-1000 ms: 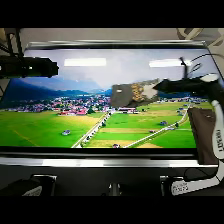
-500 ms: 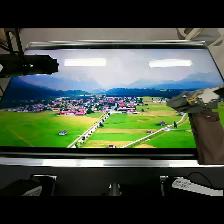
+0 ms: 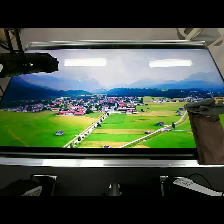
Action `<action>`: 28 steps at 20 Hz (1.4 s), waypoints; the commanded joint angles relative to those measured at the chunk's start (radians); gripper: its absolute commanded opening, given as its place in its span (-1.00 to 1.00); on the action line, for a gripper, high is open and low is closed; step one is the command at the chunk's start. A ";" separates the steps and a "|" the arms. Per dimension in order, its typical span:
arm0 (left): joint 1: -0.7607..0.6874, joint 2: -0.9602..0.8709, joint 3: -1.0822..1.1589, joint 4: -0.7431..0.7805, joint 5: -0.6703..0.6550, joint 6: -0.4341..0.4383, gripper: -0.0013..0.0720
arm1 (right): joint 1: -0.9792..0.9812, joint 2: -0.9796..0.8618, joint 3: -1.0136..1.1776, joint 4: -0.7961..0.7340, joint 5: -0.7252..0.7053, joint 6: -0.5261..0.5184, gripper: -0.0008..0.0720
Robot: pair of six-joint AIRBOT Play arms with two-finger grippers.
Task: Fold the shirts.
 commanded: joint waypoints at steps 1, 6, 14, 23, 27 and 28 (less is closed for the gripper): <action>0.000 0.000 0.000 0.000 0.002 0.029 -0.89 | -0.030 0.030 0.001 -0.139 0.051 0.051 -0.92; 0.000 0.000 0.000 0.000 0.001 0.029 -0.89 | -0.024 0.086 -0.064 -0.648 0.240 0.085 -0.92; 0.000 0.002 0.000 -0.001 -0.010 0.028 -0.89 | -0.024 0.170 -0.508 -0.724 -0.035 0.118 -0.92; 0.000 0.021 0.026 -0.008 -0.010 0.025 -0.89 | -0.024 0.171 -0.422 -0.764 -0.069 -0.053 0.49; 0.000 0.011 0.145 0.045 0.013 0.022 -0.89 | 0.003 0.172 -0.135 -0.664 -0.243 -0.128 0.38; -0.001 -0.002 0.165 0.104 0.026 -0.014 -0.89 | 0.053 0.174 -0.066 -0.591 -0.304 -0.181 0.34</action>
